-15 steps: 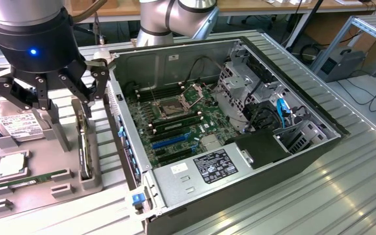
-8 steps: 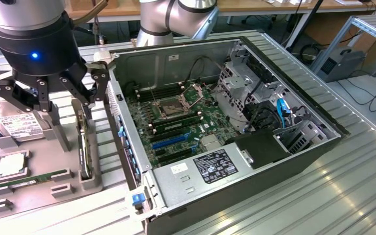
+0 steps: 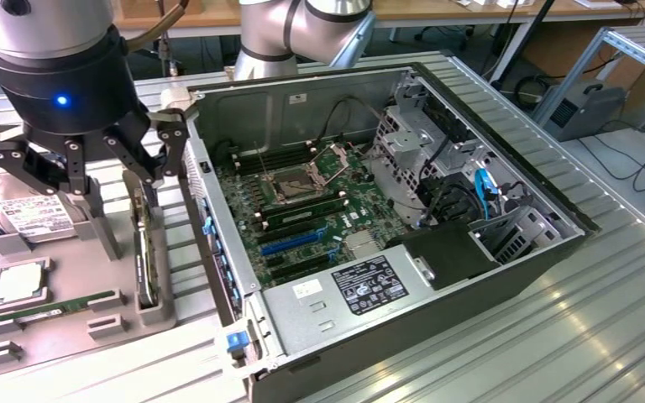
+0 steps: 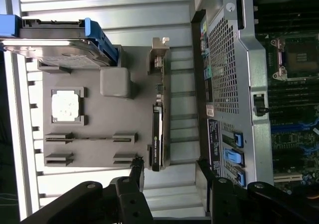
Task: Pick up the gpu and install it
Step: 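Pick up the gpu and move the gpu toward the slot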
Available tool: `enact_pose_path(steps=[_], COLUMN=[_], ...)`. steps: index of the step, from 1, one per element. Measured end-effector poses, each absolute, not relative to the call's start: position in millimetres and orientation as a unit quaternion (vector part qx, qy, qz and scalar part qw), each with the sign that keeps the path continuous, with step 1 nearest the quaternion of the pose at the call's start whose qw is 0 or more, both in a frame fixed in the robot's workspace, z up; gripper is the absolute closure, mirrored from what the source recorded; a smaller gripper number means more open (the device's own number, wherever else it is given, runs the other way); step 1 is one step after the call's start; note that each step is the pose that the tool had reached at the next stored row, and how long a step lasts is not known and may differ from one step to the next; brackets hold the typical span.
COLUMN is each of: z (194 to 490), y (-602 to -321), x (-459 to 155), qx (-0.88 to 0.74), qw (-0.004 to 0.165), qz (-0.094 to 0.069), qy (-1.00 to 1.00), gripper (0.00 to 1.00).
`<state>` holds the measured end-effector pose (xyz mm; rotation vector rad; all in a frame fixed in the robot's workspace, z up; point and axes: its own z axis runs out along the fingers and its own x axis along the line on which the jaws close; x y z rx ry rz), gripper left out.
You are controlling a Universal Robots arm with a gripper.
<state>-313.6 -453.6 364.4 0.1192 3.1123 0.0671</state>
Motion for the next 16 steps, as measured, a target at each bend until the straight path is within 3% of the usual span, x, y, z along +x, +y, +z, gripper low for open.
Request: enact_pose_path(steps=[16], z=[359.1], y=[-453.6], x=[-313.6], qx=[0.038], qw=[0.013], qz=[0.022], qy=[0.999], gripper=[0.46])
